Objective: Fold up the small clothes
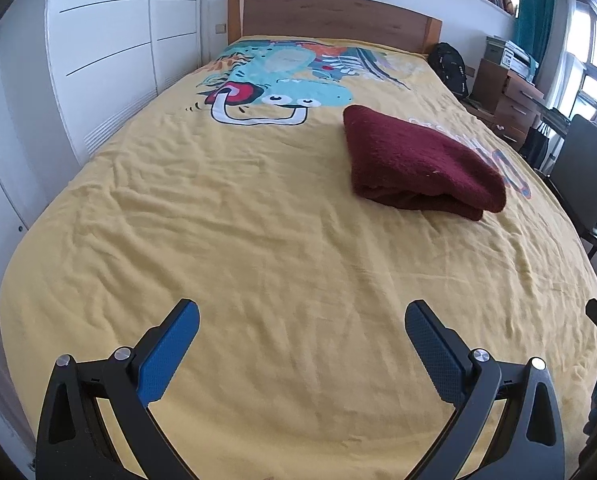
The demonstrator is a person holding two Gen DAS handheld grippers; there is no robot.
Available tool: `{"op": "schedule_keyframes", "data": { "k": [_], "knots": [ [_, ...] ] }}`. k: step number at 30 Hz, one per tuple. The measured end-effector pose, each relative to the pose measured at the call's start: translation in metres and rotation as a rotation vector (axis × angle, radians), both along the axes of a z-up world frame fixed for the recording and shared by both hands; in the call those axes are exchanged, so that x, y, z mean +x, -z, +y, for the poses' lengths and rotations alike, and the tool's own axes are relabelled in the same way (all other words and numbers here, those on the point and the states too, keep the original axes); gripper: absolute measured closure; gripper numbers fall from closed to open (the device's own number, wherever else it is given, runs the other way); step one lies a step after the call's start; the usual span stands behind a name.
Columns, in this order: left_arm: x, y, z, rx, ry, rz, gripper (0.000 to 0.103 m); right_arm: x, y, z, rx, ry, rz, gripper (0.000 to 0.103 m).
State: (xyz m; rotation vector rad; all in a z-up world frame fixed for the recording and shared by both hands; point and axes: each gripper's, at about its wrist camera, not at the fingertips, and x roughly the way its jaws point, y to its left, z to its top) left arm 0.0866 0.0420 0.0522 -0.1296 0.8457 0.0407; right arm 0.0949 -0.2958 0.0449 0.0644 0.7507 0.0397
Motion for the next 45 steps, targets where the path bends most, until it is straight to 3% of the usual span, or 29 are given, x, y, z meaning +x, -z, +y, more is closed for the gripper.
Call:
{"op": "schedule_keyframes", "data": {
  "k": [25,45],
  "knots": [
    [-0.004,0.0,-0.005,0.099,-0.05,-0.052,0.001,-0.004,0.008,-0.001,-0.053,0.023,-0.001,0.001],
    [0.006,0.011,0.0,0.1,-0.037,-0.04,0.001,0.0,0.016,-0.019,-0.073,0.087,-0.029,0.001]
  ]
}}
